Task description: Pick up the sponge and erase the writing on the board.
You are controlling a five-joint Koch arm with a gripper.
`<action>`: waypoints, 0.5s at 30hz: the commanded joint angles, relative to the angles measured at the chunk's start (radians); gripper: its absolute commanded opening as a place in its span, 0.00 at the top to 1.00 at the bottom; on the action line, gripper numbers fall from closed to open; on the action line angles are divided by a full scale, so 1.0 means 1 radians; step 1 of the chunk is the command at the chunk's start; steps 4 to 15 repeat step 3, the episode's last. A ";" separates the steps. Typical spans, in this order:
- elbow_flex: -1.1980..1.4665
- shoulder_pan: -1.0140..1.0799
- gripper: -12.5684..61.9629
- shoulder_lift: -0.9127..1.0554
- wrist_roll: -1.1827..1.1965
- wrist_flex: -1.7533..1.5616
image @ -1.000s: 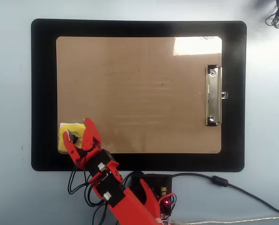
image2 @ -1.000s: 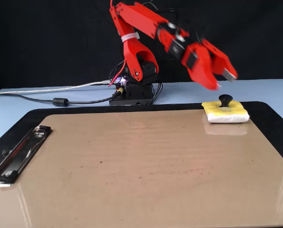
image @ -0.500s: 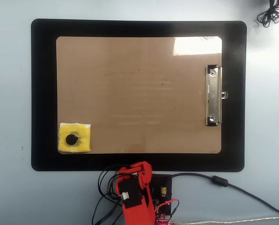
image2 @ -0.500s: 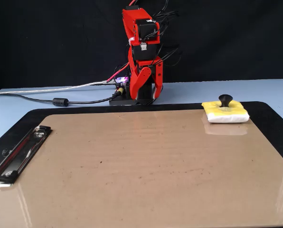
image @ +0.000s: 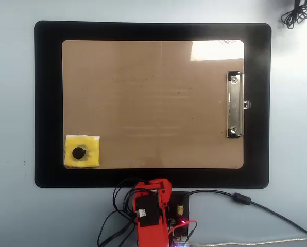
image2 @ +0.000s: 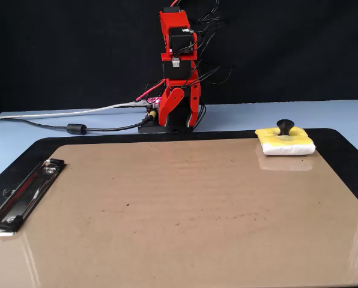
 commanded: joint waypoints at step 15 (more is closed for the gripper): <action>0.011 -0.017 0.37 0.048 -0.014 0.052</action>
